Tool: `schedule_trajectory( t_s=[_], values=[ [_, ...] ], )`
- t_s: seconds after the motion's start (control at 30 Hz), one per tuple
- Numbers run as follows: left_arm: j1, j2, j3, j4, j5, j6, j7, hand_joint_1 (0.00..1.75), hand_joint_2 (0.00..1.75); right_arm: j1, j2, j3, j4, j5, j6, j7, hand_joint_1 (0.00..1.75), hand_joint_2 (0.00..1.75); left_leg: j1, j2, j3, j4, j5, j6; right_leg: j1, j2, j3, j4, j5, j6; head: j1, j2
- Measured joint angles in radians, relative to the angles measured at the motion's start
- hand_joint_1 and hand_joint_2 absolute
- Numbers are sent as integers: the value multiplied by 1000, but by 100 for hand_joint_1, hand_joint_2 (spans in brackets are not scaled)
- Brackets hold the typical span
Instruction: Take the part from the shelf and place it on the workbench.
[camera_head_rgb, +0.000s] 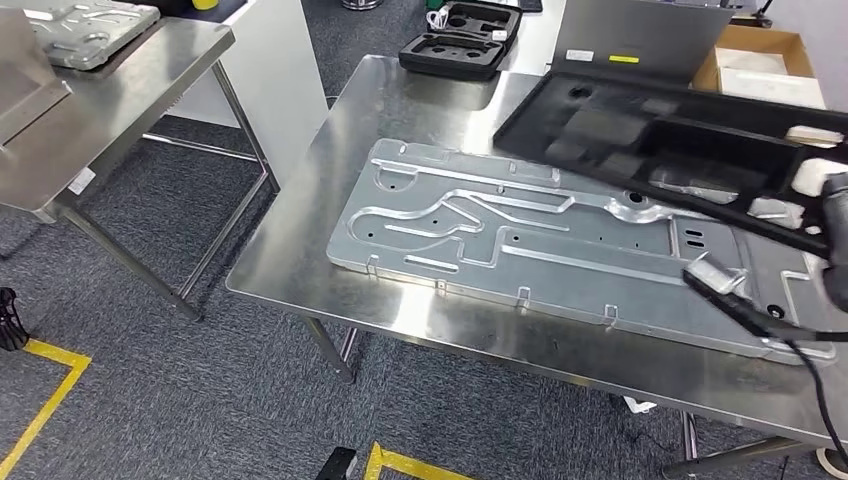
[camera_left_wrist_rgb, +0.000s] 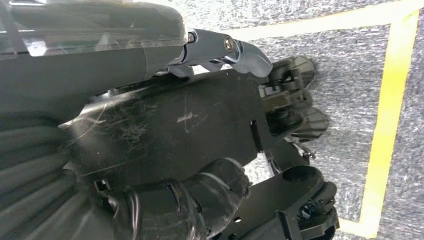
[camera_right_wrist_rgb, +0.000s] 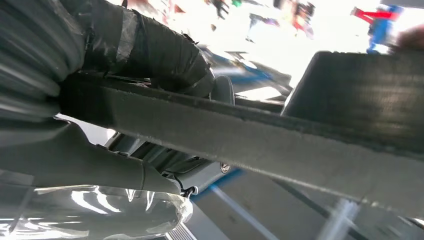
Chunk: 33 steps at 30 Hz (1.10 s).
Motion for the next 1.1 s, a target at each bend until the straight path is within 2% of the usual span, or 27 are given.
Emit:
schedule_trajectory(
  t_s=[0.07, 0.13, 0.2, 0.27, 0.3, 0.33, 0.37, 0.4, 0.43, 0.47, 0.5, 0.6, 0.67, 0.77, 0.8, 0.83, 0.87, 0.93, 0.97, 1.0, 1.03, 1.1],
  values=[
    [-1, 0, 0, 0, 1, 0, 0, 0, 175, -56, 25, 93, -5, 33, 2, -23, 175, 175, -2, 0, 8, -18, 5, 2, -1, 0, 1, -10, 5, 7, 0, 0],
    [-1, -3, 0, 0, 1, 0, 0, 0, 175, -98, 40, 160, -10, 48, 3, -29, 175, 175, 3, 0, 22, -43, 19, 4, -2, -3, -2, 0, -5, 11, 1, 0],
    [-1, -5, 0, 0, 2, 0, 0, 0, 175, -131, 50, 209, -12, 52, 4, -31, 175, 175, 9, -1, 34, -64, 30, 7, 0, -5, -35, 75, -48, 14, 2, 0],
    [-1, -7, 0, 0, 2, -1, 0, 0, 175, -150, 60, 259, -12, 53, 3, -41, 175, 175, 11, -2, 35, -64, 30, 10, -1, -4, -94, 197, -96, 20, 3, 0],
    [0, -8, 0, 0, 2, -2, 0, 0, 175, -158, 66, 284, -12, 56, 3, -50, 175, 175, 12, -3, 35, -61, 27, 10, -3, -4, -116, 235, -101, 24, 3, 0],
    [1, -8, 0, 0, 3, -2, -1, 0, 175, -170, 74, 306, -12, 62, 4, -61, 175, 175, 13, -3, 34, -56, 23, 9, -6, -5, -123, 239, -88, 29, 3, 0],
    [1, -9, 0, 0, 3, -2, -2, 0, 175, -186, 83, 330, -12, 71, 7, -70, 175, 175, 16, -4, 34, -48, 18, 6, -10, -6, -109, 204, -57, 34, 3, 0],
    [1, -9, 0, 0, 4, -2, -3, 0, 175, -206, 95, 356, -12, 81, 12, -77, 175, 175, 19, -4, 33, -37, 10, 0, -14, -6, -81, 139, -23, 39, 3, 0],
    [0, -9, 0, 0, 5, -2, -3, 0, 175, -223, 109, 383, -11, 90, 17, -81, 175, 175, 19, -4, 29, -25, 2, -6, -15, -6, -52, 80, -1, 43, 5, 0],
    [-1, -10, -1, 0, 6, -2, -4, 0, 175, -237, 120, 412, -11, 97, 22, -81, 175, 175, 20, -4, 24, -12, -6, -12, -14, -5, -31, 37, 12, 41, 7, 0],
    [-3, -10, -1, 0, 6, -2, -4, 0, 175, -246, 129, 436, -10, 100, 24, -80, 175, 175, 19, -5, 18, -2, -12, -18, -13, -4, -21, 16, 12, 35, 7, 0],
    [-2, -10, -2, 0, 6, -2, -9, 0, 175, -267, 144, 486, -8, 99, 25, -73, 175, 175, 19, -7, 8, 9, -18, -25, -10, -3, -23, 17, 9, 12, 3, 0],
    [-3, -10, -3, 0, 0, -3, -21, 0, 175, -280, 149, 508, -6, 96, 23, -66, 175, 175, 23, -5, -9, 49, -45, -36, -10, -5, -21, 14, 11, 4, 2, 0],
    [-9, -10, -8, 0, -17, -6, -35, 0, 175, -299, 159, 537, 2, 92, 15, -55, 175, 175, 31, -3, -93, 224, -128, -51, -9, -8, -21, 13, 12, -2, 0, 0],
    [-12, -10, -10, 0, -22, -7, -35, 0, 175, -304, 163, 547, 6, 93, 11, -51, 175, 175, 33, -3, -118, 272, -142, -52, -8, -8, -21, 13, 12, -2, 0, 0],
    [-15, -10, -11, 0, -26, -8, -35, 0, 175, -308, 168, 555, 10, 96, 6, -46, 175, 175, 34, -3, -128, 288, -137, -51, -7, -9, -21, 13, 12, -2, 0, 0],
    [-18, -10, -11, 0, -27, -8, -34, 0, 175, -311, 172, 563, 15, 99, 3, -40, 175, 175, 34, -3, -119, 266, -114, -48, -7, -9, -20, 13, 11, -2, 0, 0],
    [-19, -9, -13, 0, -30, -9, -32, 0, 175, -320, 177, 578, 24, 104, -1, -29, 175, 175, 34, -3, -59, 135, -44, -43, -7, -8, -18, 12, 11, -2, 0, 0],
    [-19, -8, -13, 0, -31, -8, -33, 0, 175, -325, 179, 584, 29, 105, -2, -22, 175, 175, 32, -4, -28, 71, -21, -40, -6, -6, -18, 11, 12, 0, 1, 0],
    [-19, -8, -14, 0, -31, -8, -35, 0, 175, -328, 181, 589, 33, 105, -4, -12, 175, 175, 30, -4, -9, 28, -9, -38, -6, -5, -19, 8, 14, 3, 1, 0],
    [-19, -8, -14, 0, -31, -7, -38, 0, 175, -329, 181, 592, 37, 103, -6, 0, 175, 175, 27, -5, -1, 9, -8, -36, -6, -5, -20, 4, 17, 8, 1, 0],
    [-19, -7, -15, 0, -30, -6, -46, 0, 175, -325, 180, 595, 43, 91, -11, 32, 175, 175, 26, -6, 2, -3, 1, -27, -7, -5, -19, -4, 22, 21, 1, 0]
  ],
)
